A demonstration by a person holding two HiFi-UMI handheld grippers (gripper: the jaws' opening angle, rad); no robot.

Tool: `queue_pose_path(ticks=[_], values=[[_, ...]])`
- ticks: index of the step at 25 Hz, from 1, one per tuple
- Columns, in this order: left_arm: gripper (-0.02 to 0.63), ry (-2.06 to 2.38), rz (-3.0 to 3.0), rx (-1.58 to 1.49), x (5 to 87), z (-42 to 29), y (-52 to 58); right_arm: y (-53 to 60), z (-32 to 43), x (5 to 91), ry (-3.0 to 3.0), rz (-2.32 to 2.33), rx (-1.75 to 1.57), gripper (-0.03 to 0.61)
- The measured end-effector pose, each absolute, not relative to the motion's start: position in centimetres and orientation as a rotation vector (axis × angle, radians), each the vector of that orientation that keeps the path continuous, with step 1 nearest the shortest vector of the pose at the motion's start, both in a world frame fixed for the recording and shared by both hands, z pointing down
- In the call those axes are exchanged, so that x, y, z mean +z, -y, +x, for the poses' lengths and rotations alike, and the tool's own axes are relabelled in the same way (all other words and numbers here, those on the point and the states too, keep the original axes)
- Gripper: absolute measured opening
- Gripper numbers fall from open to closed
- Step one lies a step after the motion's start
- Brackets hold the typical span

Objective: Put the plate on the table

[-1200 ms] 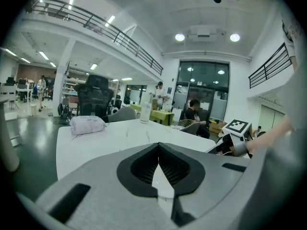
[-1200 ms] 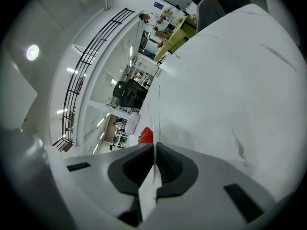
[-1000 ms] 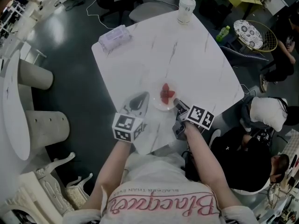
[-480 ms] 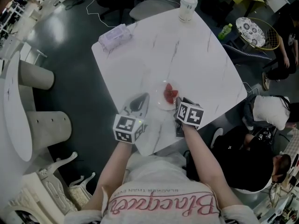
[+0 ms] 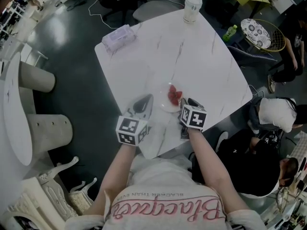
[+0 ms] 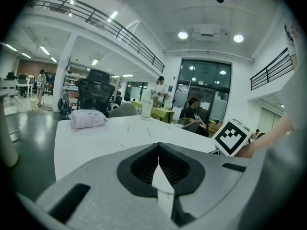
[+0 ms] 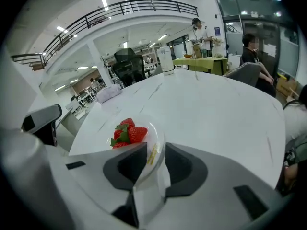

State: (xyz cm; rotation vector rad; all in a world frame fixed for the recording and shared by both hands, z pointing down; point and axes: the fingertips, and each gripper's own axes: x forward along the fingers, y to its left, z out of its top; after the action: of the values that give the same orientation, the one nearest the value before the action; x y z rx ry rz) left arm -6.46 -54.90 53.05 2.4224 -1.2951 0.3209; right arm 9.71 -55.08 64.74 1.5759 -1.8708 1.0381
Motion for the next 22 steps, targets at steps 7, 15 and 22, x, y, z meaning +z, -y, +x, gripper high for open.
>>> queue_pose_path(ticks=[7,15,22], values=[[0.005,1.261,2.469,0.232,51.3,-5.8,54.2,55.4,9.8,62.0,1.976,1.558,0.971,0.091],[0.005,1.302,2.573,0.240,48.4,-5.1,52.5,54.6,9.3,53.4,2.199,1.604,0.706,0.069],[0.003,1.391,2.645,0.164,44.1,-5.3,51.8,51.9,8.5,45.0,2.375,1.691,0.320,0.020]])
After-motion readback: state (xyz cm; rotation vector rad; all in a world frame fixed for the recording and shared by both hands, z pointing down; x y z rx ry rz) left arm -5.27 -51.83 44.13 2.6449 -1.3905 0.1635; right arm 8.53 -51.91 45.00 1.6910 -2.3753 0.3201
